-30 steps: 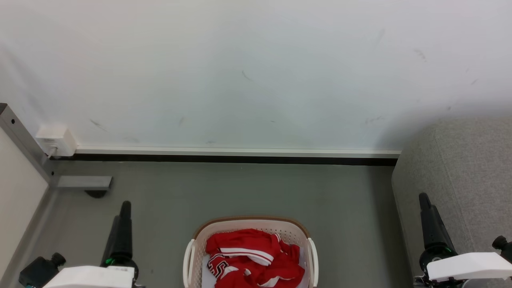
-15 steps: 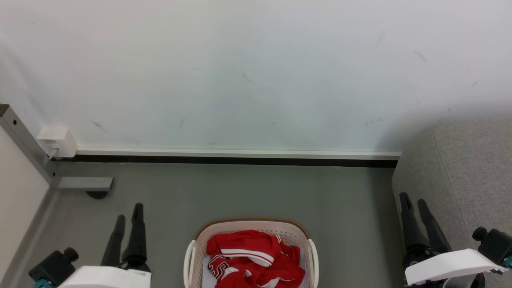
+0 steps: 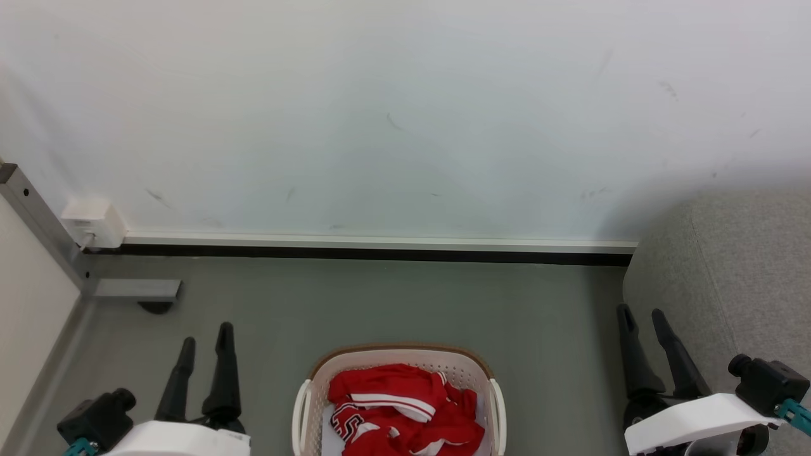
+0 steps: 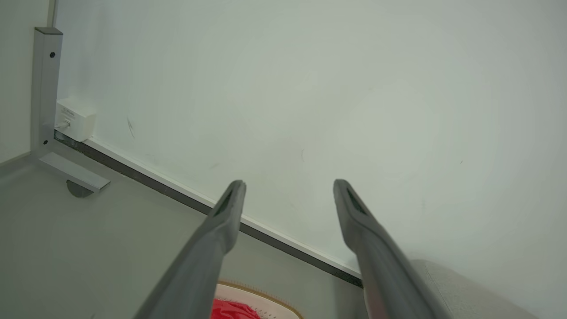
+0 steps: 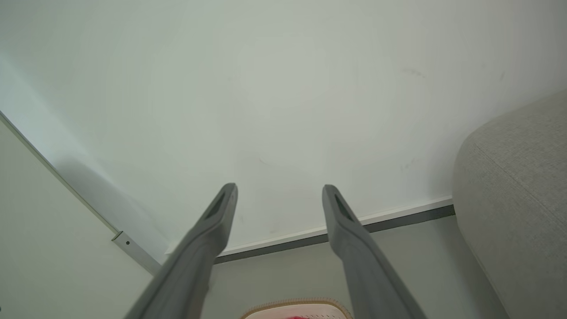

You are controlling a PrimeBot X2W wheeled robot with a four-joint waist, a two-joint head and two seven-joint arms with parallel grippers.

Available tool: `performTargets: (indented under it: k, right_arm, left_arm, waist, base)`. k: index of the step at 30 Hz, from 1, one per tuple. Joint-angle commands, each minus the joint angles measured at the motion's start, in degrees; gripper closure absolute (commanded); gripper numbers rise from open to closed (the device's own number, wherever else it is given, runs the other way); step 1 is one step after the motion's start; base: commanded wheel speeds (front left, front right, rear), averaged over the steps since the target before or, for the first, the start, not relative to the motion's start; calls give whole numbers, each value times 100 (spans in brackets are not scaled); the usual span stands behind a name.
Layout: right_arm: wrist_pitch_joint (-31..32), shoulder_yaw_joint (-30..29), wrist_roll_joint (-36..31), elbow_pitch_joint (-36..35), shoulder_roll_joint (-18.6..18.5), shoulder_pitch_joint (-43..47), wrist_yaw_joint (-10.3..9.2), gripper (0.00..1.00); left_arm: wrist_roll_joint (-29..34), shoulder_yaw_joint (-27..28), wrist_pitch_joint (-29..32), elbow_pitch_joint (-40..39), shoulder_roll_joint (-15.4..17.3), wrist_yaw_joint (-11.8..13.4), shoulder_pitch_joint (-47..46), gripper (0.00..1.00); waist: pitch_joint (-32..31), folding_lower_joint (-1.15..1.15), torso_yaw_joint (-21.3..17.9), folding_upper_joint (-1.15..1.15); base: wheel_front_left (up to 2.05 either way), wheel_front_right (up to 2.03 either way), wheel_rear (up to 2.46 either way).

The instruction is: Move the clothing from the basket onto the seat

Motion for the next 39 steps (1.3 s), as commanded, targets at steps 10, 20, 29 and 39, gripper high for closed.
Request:
performTargets:
  k: [10, 20, 29, 39]
  right_arm:
    - [-183, 34, -646, 69, -5, -178, -7, 0]
    - [-312, 155, -1102, 133, 25, -265, -8, 0]
    - [-431, 239, -1498, 142, 33, -301, -9, 0]
    - [-540, 317, -1902, 152, 36, -355, -10, 0]
  left_arm:
    - [664, 41, -170, -117, 47, -9, -3, 0]
    - [1197, 18, -298, -151, 52, 0, 5, 0]
    - [1609, 10, -415, -190, 56, -3, 20, 0]
    - [2064, -11, -541, -224, 58, 26, 31, 0]
  waist:
    - [13, 0, 21, 0]
    - [13, 0, 23, 0]
    - [12, 0, 3, 0]
    - [3, 0, 1, 0]
  base:
    - [0, 0, 0]
    - [0, 0, 0]
    - [0, 0, 0]
    - [0, 0, 0]
